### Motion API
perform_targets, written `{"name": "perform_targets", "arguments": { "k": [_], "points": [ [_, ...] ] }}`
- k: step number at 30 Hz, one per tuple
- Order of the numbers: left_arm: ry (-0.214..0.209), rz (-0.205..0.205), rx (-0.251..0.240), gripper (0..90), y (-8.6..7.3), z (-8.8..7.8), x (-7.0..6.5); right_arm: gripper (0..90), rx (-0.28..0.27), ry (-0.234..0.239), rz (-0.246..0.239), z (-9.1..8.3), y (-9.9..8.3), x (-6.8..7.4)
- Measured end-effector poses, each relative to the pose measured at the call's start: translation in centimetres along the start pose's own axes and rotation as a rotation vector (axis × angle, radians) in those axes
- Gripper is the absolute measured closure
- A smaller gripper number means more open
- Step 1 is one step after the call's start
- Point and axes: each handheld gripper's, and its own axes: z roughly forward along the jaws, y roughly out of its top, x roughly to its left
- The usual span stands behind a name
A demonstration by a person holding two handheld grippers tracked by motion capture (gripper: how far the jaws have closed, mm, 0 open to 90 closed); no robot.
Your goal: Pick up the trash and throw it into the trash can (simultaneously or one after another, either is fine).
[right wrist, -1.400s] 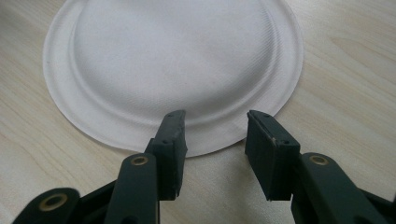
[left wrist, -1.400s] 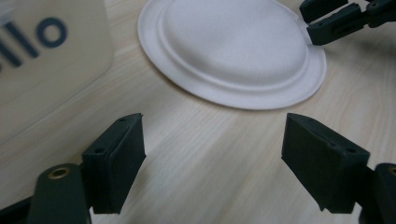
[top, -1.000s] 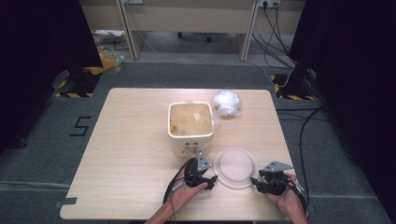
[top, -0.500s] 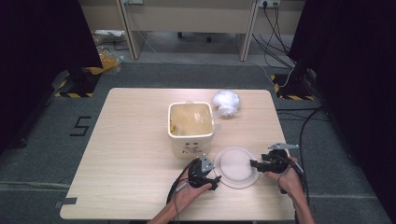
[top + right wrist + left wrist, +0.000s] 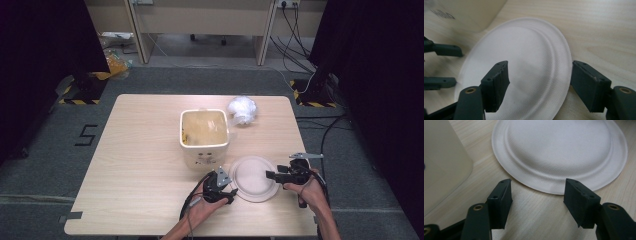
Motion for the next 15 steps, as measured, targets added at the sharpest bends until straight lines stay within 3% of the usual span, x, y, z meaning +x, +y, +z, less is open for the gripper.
{"name": "perform_targets", "arguments": {
  "k": [2, 3, 5, 6, 7, 9, 15],
  "points": [
    [-0.002, 0.004, 0.002, 40.0, 0.0, 0.0, 0.0, 41.7, -0.031, 0.016, 0.003, -0.8, 0.4, 0.2],
    [-0.004, 0.006, -0.002, 40.1, 0.0, 0.0, -0.1, 51.5, -0.048, 0.045, 0.011, -1.1, 0.6, 0.3],
    [-0.01, 0.012, -0.001, 40.1, 0.1, 0.1, -0.4, 56.6, -0.081, 0.203, 0.045, -1.5, 0.8, 0.8],
    [-0.013, 0.018, -0.001, 40.1, 0.2, 0.2, -0.6, 56.4, -0.072, 0.218, 0.026, -1.4, 1.0, 1.4],
    [-0.011, 0.021, -0.002, 40.0, 0.2, 0.3, -0.7, 55.5, -0.056, 0.189, -0.014, -1.4, 1.2, 2.1],
    [-0.011, 0.03, -0.002, 39.9, 0.2, 0.3, -0.8, 59.3, -0.061, 0.205, -0.037, -1.2, 1.5, 2.9],
    [-0.031, 0.03, -0.001, 38.2, 0.1, 0.0, -0.9, 67.4, -0.074, 0.241, -0.063, -1.6, 2.4, 4.0]
  ]
}}
